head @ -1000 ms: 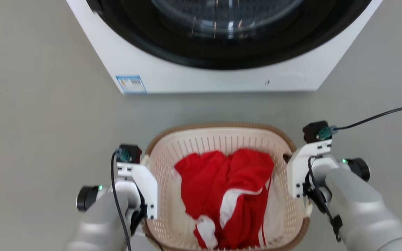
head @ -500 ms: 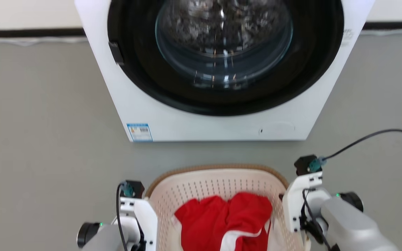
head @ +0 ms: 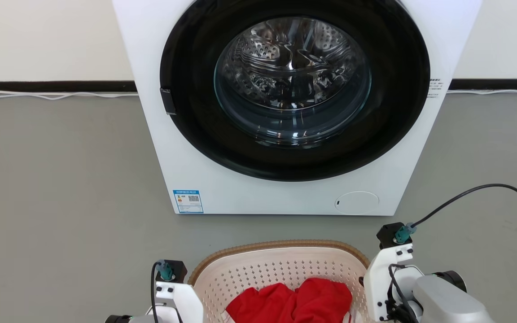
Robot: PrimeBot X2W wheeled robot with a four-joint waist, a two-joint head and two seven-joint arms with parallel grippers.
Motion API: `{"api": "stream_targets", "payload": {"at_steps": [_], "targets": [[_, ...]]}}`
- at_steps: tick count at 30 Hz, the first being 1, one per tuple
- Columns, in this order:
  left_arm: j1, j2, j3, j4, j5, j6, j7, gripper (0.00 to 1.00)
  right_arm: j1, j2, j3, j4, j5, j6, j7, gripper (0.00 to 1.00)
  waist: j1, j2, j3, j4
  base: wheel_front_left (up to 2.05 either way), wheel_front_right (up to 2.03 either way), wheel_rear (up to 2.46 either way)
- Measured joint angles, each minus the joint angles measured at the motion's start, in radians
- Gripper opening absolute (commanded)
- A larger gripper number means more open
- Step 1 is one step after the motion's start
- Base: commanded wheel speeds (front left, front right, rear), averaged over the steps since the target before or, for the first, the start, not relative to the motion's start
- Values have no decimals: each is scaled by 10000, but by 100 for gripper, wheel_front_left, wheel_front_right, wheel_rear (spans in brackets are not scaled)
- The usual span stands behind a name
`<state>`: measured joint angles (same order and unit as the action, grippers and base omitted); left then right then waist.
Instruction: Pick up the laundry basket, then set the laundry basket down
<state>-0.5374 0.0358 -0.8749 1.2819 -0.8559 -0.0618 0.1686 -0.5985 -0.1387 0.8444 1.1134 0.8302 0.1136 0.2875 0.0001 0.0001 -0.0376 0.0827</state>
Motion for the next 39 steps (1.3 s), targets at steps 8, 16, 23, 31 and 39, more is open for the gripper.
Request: {"api": "stream_targets", "payload": {"at_steps": [8, 16, 23, 31, 39], "targets": [[172, 6, -40, 6, -73, 0, 48, 0, 17, -23, 418, -4, 393, 0, 0, 0, 0, 0, -105, -131, 0, 0, 0], [169, 8, -105, 23, -73, -2, 161, 0, 11, -67, 782, -2, 794, 0, -6, 0, 0, 0, -83, -222, 0, 0, 0], [162, 8, -219, 40, -73, -2, 161, 0, -5, -105, 1064, -2, 1043, -4, -38, 0, 0, 0, -56, -259, 0, 0, 0], [145, 8, -288, 59, -75, -2, 173, 0, -22, -130, 1384, -2, 1404, -4, -123, 0, 0, 0, -28, -293, 0, 0, 0], [104, 12, -343, 84, -75, -2, 161, 0, -150, -169, 1680, 4, 1593, -6, -167, 0, 0, 0, 29, -341, 0, 0, 0]]}}
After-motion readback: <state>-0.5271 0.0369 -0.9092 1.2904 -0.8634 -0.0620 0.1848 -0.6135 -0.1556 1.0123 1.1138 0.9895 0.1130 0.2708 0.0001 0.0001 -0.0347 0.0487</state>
